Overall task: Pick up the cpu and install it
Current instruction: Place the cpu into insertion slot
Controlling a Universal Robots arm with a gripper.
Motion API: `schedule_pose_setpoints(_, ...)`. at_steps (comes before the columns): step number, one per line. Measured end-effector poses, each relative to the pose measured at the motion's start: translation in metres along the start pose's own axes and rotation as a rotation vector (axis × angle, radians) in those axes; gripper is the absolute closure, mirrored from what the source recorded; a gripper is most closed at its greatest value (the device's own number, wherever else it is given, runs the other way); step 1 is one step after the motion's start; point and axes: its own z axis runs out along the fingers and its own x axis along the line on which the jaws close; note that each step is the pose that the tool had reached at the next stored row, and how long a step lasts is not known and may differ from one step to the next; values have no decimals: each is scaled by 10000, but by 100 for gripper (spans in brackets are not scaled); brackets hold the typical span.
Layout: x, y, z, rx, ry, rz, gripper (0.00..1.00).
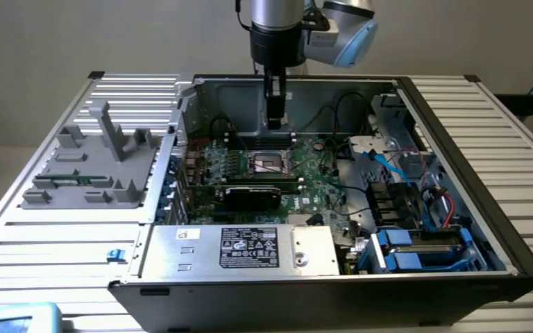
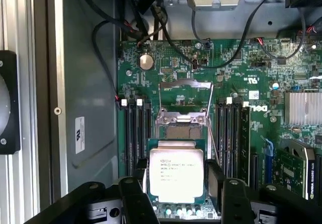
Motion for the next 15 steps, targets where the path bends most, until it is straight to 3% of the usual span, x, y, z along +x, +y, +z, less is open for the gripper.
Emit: schedule_pose_setpoints(15,-176,-7,263,-23,-15,463,45)
